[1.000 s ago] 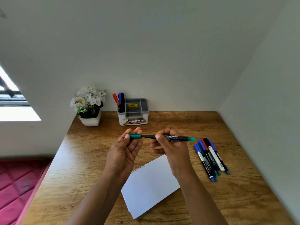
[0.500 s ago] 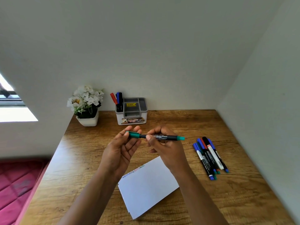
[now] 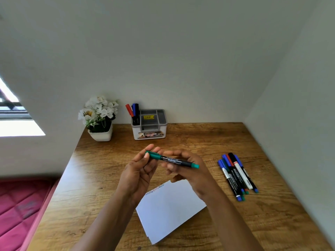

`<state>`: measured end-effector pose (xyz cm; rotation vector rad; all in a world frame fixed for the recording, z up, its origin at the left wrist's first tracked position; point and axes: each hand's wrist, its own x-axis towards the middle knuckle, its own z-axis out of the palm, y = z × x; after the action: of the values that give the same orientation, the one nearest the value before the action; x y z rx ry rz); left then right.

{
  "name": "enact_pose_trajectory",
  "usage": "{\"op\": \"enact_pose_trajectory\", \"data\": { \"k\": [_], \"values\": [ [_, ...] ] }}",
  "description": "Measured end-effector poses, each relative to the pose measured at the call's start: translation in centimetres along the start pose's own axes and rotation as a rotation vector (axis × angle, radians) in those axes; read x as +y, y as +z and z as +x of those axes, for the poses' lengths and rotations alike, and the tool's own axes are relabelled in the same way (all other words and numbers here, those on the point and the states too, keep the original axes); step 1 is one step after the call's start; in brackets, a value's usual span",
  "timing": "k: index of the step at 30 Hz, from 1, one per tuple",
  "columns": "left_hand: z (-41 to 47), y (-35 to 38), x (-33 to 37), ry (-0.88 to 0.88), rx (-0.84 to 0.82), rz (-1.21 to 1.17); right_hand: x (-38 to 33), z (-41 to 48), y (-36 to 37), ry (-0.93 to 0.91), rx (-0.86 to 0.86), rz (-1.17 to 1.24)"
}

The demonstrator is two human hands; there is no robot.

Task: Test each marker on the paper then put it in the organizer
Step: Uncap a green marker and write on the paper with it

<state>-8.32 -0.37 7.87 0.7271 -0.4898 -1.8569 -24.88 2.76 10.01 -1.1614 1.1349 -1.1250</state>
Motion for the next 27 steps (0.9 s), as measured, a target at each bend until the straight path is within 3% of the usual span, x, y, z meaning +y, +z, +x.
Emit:
{"op": "enact_pose_trajectory", "data": {
  "k": [4, 9, 11, 14, 16, 21, 27],
  "values": [
    [0.6, -0.9, -0.2, 0.002, -0.036, 0.111, -0.5, 0.4, -1.9, 0.306, -0.049, 0.253],
    [0.8, -2.1, -0.5, 0.034, -0.109, 0.325, -0.6, 1.9, -1.9, 0.382, -0.101, 0.008],
    [0.9, -4.0, -1.0, 0.085, -0.089, 0.76, -0.9, 3.2, -1.4, 0.334, -0.032, -0.119],
    [1.2, -8.4, -1.9, 0.143, -0.08, 1.648, -1.7, 6.4, 0.0, 0.185, 0.113, -0.16],
    [1.2, -10.3, -2.5, 0.154, -0.09, 1.93, -2.2, 9.6, 1.2, 0.051, 0.182, -0.177],
    [1.7, -11.1, -3.4, 0.252, -0.009, 2.028, -3.4, 18.0, 4.1, -0.213, 0.276, -0.415],
    [1.7, -10.9, -3.7, 0.255, 0.037, 2.094, -2.0, 23.7, 6.5, -0.212, 0.206, -0.78]
  ]
}}
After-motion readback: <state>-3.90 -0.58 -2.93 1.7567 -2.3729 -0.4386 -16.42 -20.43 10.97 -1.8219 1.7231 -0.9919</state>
